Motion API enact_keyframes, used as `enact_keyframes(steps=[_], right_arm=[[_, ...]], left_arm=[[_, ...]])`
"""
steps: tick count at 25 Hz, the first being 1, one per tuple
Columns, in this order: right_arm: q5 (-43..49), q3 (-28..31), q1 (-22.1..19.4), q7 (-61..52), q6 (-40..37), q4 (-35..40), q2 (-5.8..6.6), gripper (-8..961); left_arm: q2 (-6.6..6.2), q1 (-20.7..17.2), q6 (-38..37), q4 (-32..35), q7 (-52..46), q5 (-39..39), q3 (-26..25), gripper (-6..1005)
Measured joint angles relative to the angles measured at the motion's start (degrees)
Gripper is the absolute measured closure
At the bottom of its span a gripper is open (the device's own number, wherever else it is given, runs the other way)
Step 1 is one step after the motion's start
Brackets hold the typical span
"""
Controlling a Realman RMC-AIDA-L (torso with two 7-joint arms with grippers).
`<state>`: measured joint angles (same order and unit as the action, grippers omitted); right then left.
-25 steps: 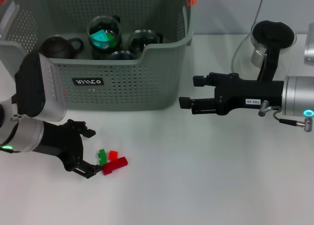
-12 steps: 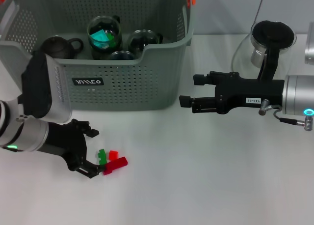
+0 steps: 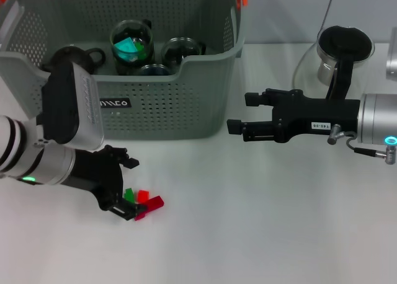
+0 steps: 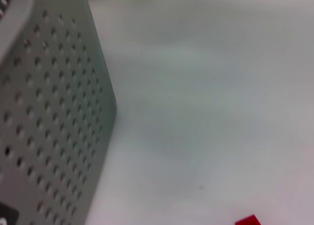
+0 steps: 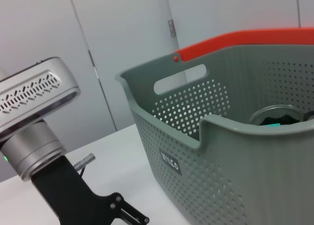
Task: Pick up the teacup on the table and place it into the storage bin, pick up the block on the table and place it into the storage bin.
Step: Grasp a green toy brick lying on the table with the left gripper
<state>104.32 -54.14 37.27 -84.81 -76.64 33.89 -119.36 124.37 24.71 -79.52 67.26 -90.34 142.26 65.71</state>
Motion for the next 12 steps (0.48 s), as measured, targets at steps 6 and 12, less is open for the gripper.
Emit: enact_keyframes(steps=[6, 12], right_arm=[[0.0, 0.0, -0.11, -0.03, 0.0, 0.03, 0.0, 39], [-0.05, 0.24, 0.04, -0.06, 0.0, 0.03, 0.0, 38]], left_arm=[[-0.05, 0.63, -0.1, 1.05, -0.28, -0.29, 0.01, 84], [-0.54, 0.0, -0.67, 2.26, -0.62, 1.06, -0.56, 95]])
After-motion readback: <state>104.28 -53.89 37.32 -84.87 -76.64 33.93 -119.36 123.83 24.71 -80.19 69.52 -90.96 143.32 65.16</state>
